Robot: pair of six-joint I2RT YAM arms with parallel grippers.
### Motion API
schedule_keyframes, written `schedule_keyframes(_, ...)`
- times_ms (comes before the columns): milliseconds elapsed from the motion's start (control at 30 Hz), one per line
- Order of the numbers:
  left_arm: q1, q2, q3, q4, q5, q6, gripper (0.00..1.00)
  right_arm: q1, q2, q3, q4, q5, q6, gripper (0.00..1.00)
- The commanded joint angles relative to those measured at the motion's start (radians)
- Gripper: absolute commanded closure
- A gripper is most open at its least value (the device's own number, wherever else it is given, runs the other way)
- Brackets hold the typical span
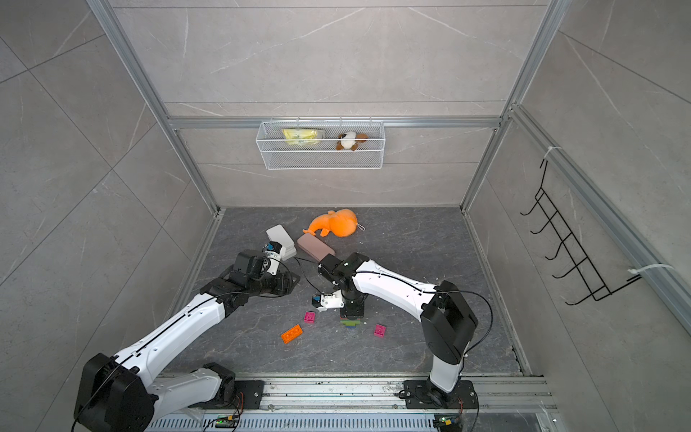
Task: Assemble a carrot with lego
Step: Assemble the lego brick with the lego brick.
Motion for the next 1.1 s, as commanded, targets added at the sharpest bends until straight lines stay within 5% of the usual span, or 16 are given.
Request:
schedule_keyframes(0, 0.005, -0.021, -0.001, 0.017, 0.001, 0.019, 0.32, -0.013, 0.087, -0.023, 0.119, 0.007, 0.0, 0.91)
schedule_keyframes(300, 0.005, -0.029, 0.0, 0.012, 0.001, 0.022, 0.32, -0.031, 0.143, 0.073, 0.098, 0.031, -0.012, 0.84)
schedule_keyframes(600, 0.005, -0.021, 0.0, 0.012, 0.006, 0.019, 0.32, -0.041, 0.098, 0.092, 0.111, 0.018, 0.024, 0.53)
schedule_keyframes(767, 0.005, -0.027, -0.004, 0.019, 0.005, 0.014, 0.32, -0.06, -0.021, 0.036, 0.154, -0.035, 0.066, 0.32)
schedule_keyframes(967, 0.004, -0.03, -0.009, 0.027, 0.022, 0.063, 0.32, -0.099, -0.265, -0.117, 0.24, -0.099, 0.219, 0.25)
schedule_keyframes(1067, -0.007, -0.034, -0.022, 0.068, 0.042, 0.076, 0.34, -0.204, -0.382, -0.2, 0.285, -0.141, 0.381, 0.23)
